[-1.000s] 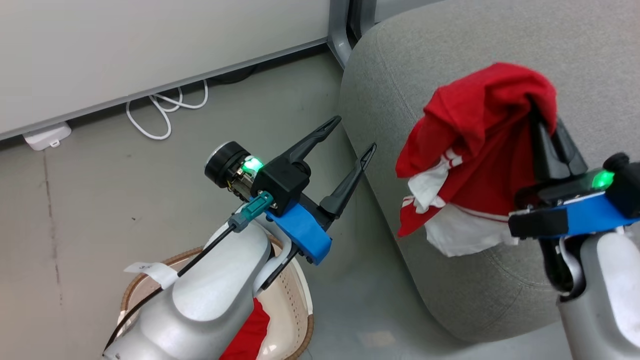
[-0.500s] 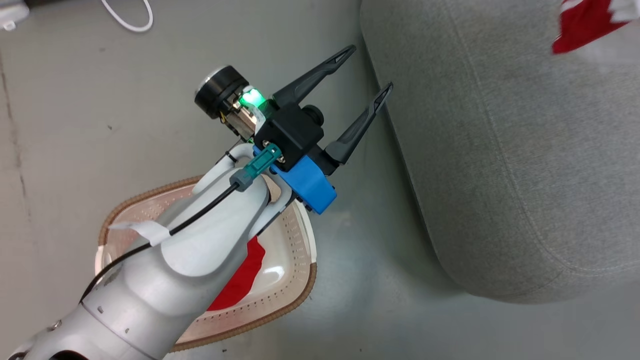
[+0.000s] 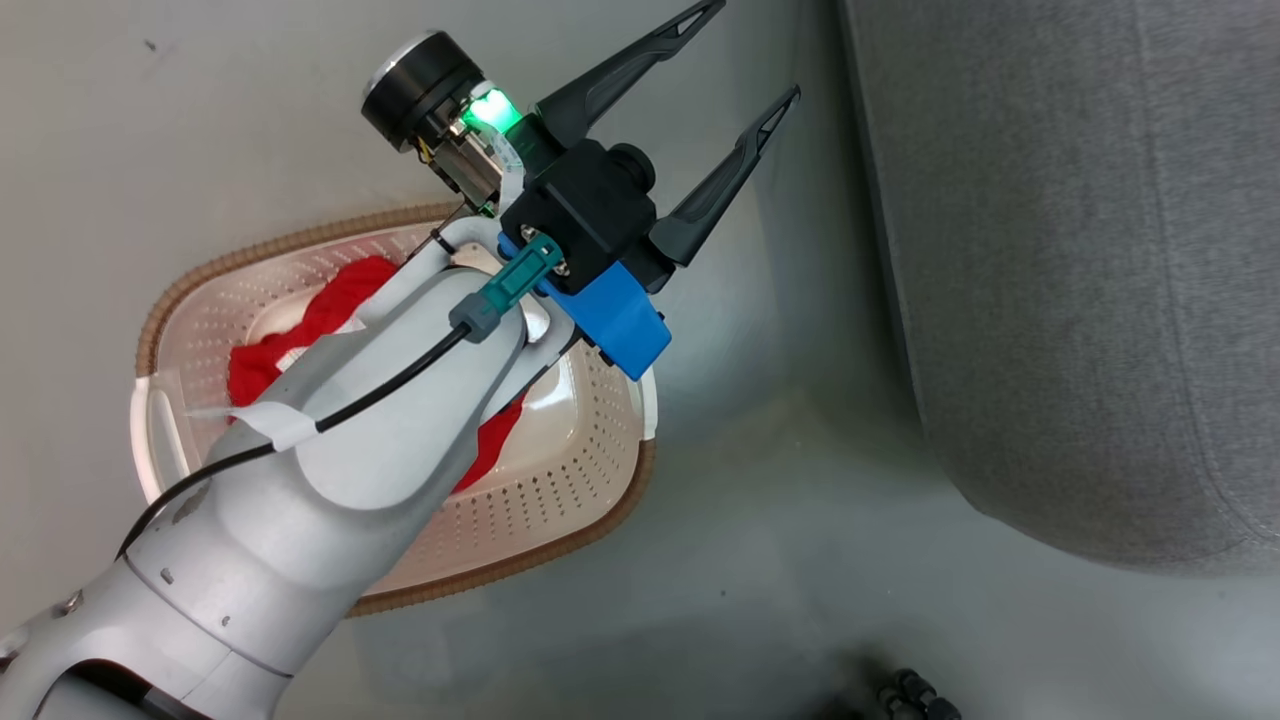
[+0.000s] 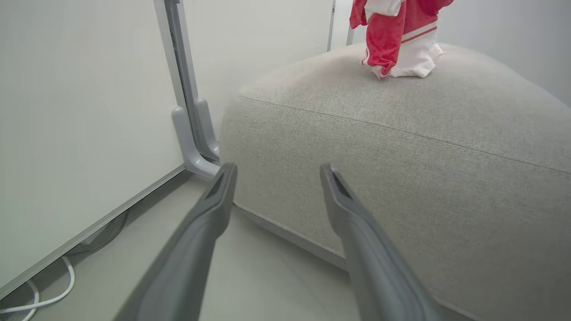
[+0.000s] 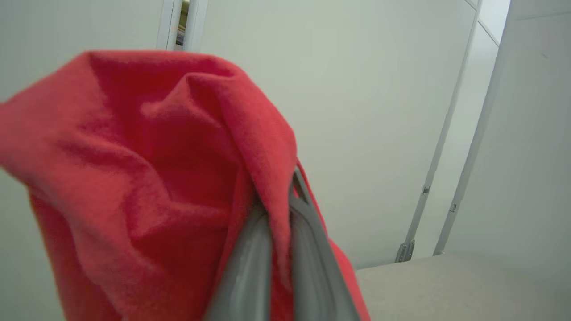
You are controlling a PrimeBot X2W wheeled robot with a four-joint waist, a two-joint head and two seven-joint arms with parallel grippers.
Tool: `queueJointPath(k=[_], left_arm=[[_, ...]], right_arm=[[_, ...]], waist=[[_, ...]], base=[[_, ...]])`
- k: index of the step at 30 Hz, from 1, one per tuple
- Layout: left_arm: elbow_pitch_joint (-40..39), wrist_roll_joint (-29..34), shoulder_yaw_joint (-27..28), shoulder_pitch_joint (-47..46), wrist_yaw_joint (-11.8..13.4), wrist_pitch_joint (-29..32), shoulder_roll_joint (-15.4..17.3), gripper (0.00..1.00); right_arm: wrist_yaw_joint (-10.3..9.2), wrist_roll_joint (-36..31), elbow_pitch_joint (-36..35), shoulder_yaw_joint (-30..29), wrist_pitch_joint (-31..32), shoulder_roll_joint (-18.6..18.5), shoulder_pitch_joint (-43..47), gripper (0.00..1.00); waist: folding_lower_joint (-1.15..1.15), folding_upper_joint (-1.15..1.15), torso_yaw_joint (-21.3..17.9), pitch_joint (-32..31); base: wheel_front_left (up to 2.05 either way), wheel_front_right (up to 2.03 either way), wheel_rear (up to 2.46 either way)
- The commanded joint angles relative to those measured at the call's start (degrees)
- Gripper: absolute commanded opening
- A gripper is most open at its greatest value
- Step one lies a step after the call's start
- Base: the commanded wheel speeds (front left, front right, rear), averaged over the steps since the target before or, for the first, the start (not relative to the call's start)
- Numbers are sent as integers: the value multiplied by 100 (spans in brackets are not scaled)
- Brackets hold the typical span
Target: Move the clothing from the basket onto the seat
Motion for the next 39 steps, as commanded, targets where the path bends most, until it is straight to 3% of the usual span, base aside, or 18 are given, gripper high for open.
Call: queueJointPath(k=[1, 17, 18, 19, 20, 26, 39], left_arm=[[-16, 14, -1, -81, 25, -12, 27, 100], [-84, 1, 8, -139, 52, -25, 52, 100], [-88, 0, 10, -140, 60, -25, 55, 100], [-89, 0, 7, -136, 66, -26, 64, 100], [-85, -6, 7, -129, 70, -26, 73, 100], [-73, -51, 39, 64, 100, -27, 52, 100], [-335, -176, 562, 992, 168, -24, -51, 100]], right_arm=[[3, -18, 45, -6, -22, -17, 4, 0], [3, 52, 1410, -351, -21, 715, 1012, 0], [3, 70, 1417, -329, -21, 728, 1027, 9], [3, 79, 1414, -313, -21, 732, 1053, 43], [2, 107, 1435, -300, -21, 743, 1081, 100], [3, 117, 1328, -170, -21, 854, 1434, 100], [3, 21, 453, 192, -21, 1223, 3362, 100]], waist=[[-1, 0, 22, 114], [-1, 0, 1, 181], [-1, 0, -5, 178], [-1, 0, -11, 172], [-1, 0, -19, 159], [-1, 0, -48, -143], [-1, 0, 13, -1451]], base=[[0, 0, 0], [0, 0, 0], [0, 0, 0], [0, 0, 0], [0, 0, 0], [0, 0, 0], [0, 0, 0]])
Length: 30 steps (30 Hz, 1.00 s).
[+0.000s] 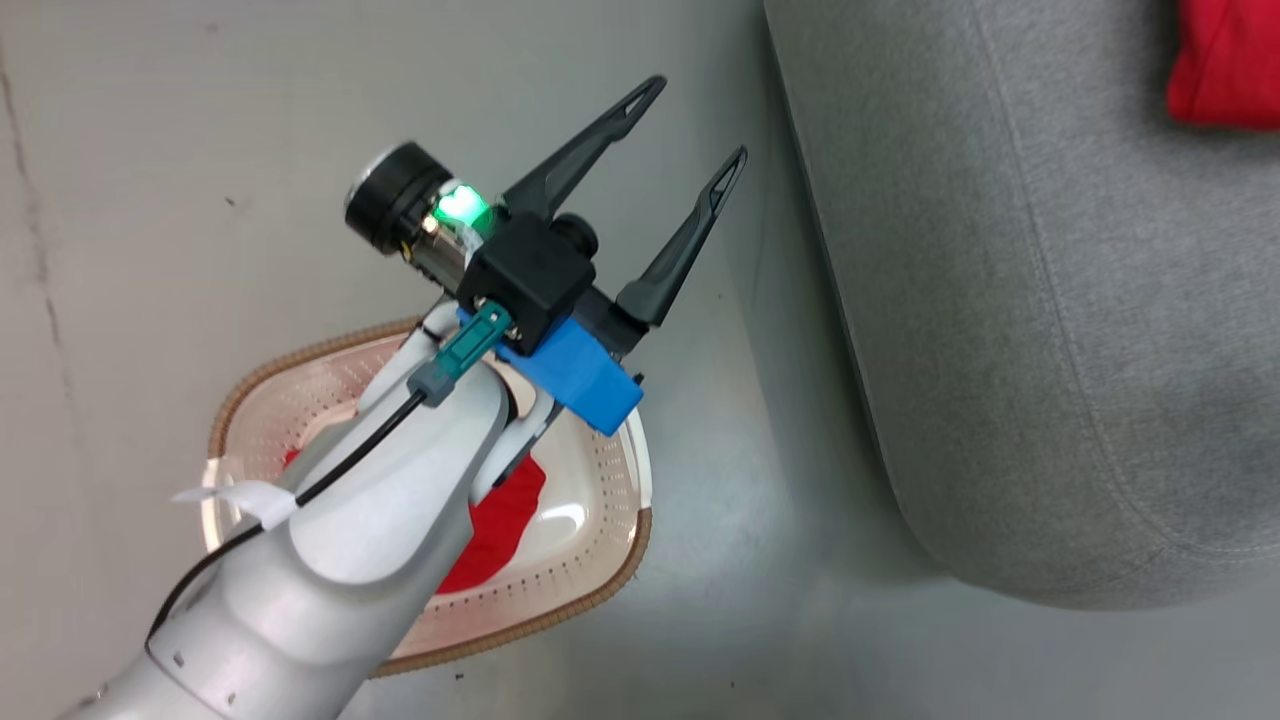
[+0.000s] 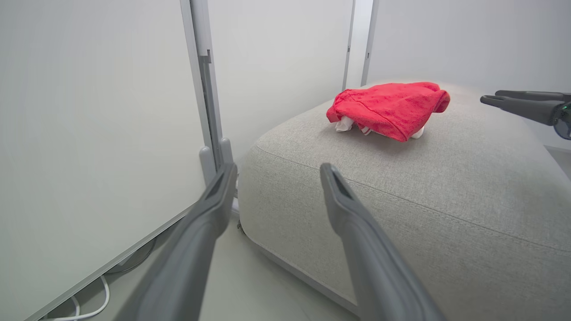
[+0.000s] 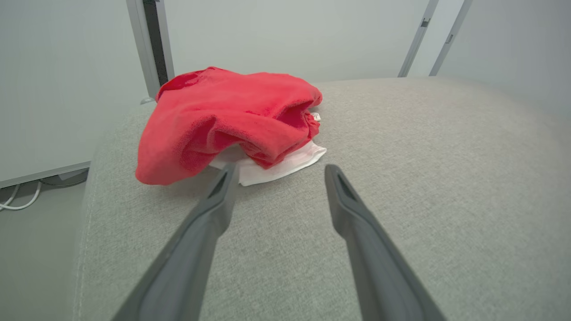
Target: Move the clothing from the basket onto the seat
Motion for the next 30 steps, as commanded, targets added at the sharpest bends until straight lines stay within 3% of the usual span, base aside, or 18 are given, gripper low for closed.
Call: queueJointPath(k=[1, 7, 15, 30], left_arm=[[-41, -19, 72, 153, 16, -16, -14, 100], [-173, 26, 629, 886, 92, -16, -98, 100], [-455, 267, 1632, 1924, 278, -16, -146, 100], [-942, 855, 3076, 3458, 226, -16, -525, 100]], right_arm=[[2, 12, -102, 16, -19, 2, 163, 100], [3, -77, -961, 139, -19, 279, 847, 100], [3, -176, -1865, 834, -19, 582, 1578, 100], [3, -362, -2234, 1629, -19, 945, 2179, 100]], waist=[[1, 0, 45, -380], [1, 0, 252, -1094], [1, 0, 595, -1875], [1, 0, 1217, -2775]], base=[[0, 0, 0], [0, 0, 0], [0, 0, 0], [0, 0, 0]])
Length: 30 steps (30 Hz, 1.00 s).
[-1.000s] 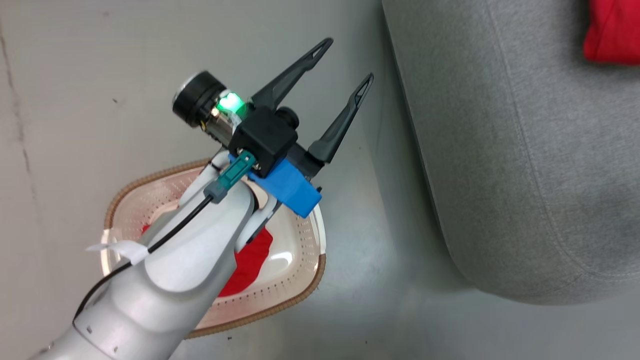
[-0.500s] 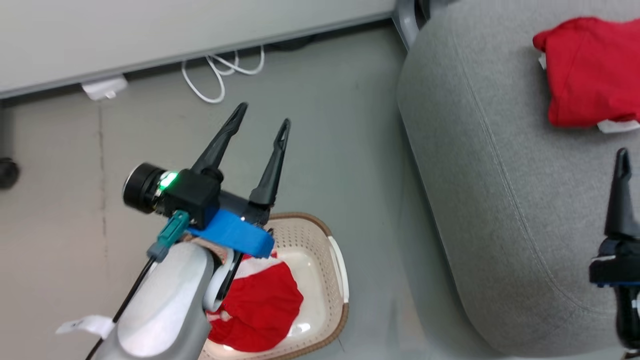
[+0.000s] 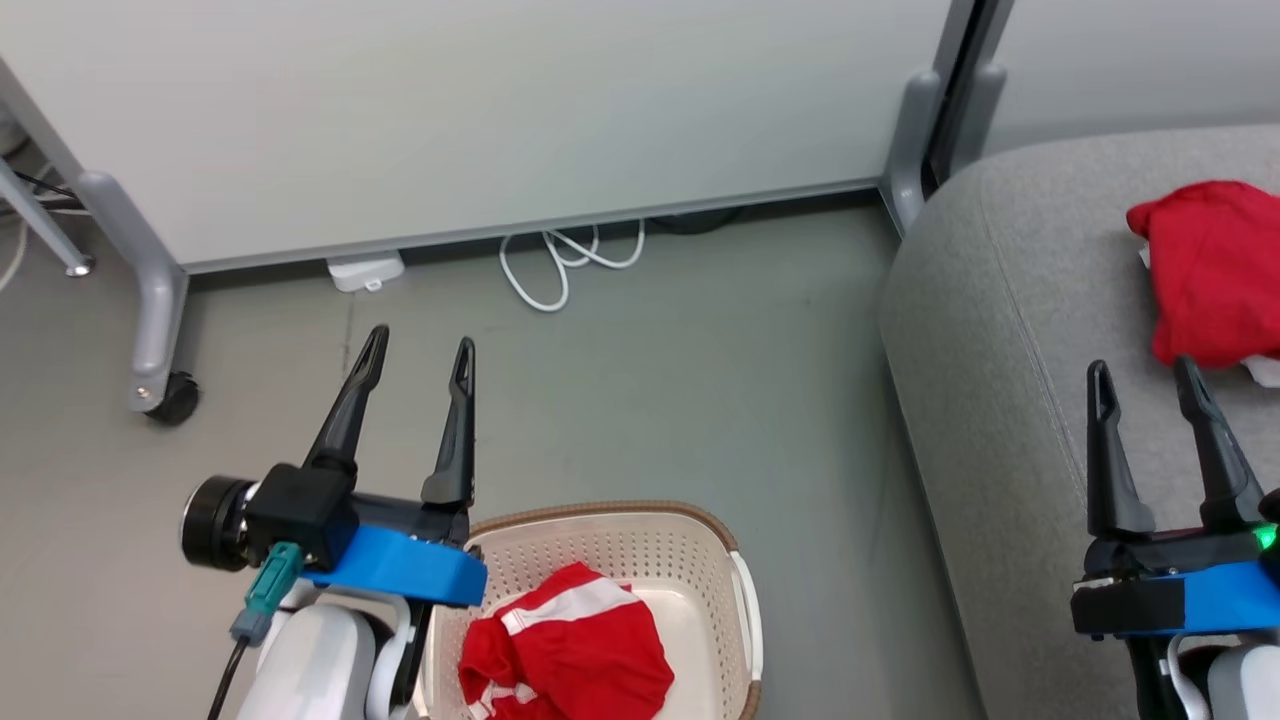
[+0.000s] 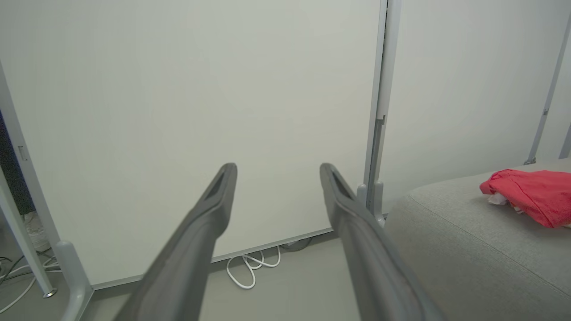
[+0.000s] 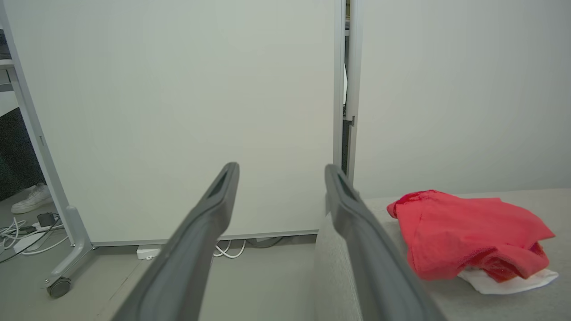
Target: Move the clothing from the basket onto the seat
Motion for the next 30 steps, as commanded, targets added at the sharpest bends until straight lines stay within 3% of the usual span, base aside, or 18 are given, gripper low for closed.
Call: queueJointPath(k=[1, 17, 30], left_arm=[[-37, 63, 97, 137, -27, -15, -26, 100], [-100, 332, 897, 973, -208, -15, -288, 100], [-2, 456, 1085, 1100, -323, -15, -392, 100]], right_arm=[[3, -48, 27, -21, -20, 48, 139, 100], [3, -235, 287, 32, -19, 245, 463, 100], [3, -265, 513, 145, -20, 358, 513, 100]], waist=[[1, 0, 147, -180], [1, 0, 334, -623], [1, 0, 397, -672]], base=[[0, 0, 0], [0, 0, 0], [0, 0, 0]])
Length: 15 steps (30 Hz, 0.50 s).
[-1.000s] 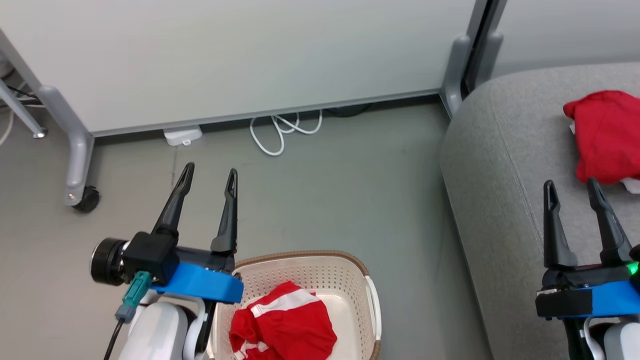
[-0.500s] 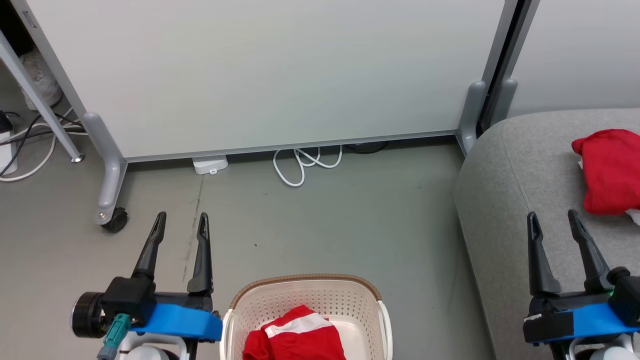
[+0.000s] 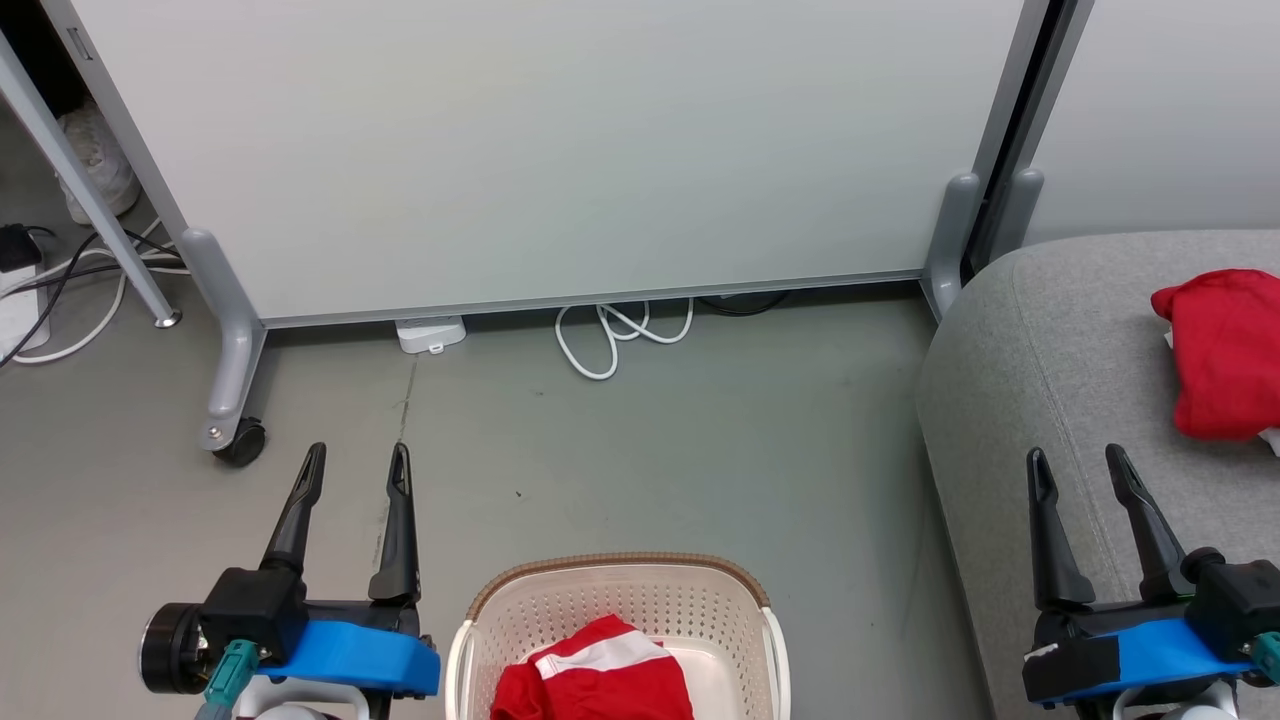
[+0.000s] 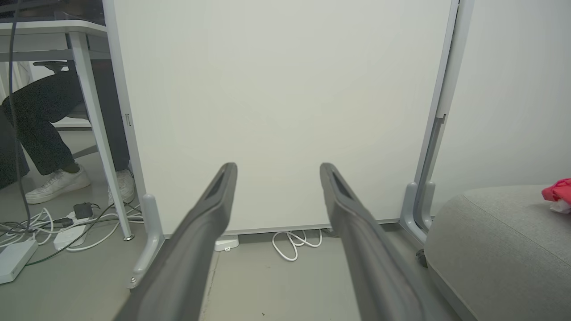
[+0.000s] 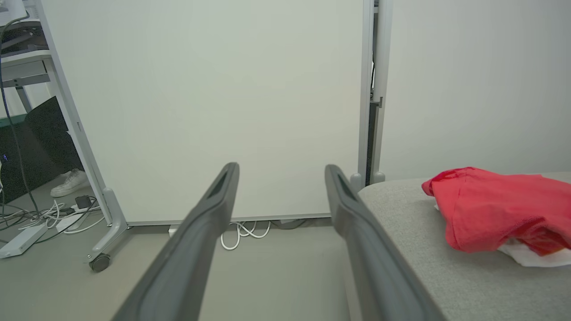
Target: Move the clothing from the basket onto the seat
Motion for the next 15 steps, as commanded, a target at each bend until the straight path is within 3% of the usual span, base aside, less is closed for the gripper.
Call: queueJointPath(k=[1, 15], left_arm=[[8, 18, 12, 43, -30, -15, -2, 100], [40, 68, 50, 20, -66, -15, -38, 100]], right_arm=[[3, -46, 13, 1, -20, 16, 78, 100], [3, -25, 60, 13, -20, 53, 69, 100]], waist=[[0, 0, 2, 0], [0, 0, 17, -12]], base=[[0, 0, 0], [0, 0, 0]])
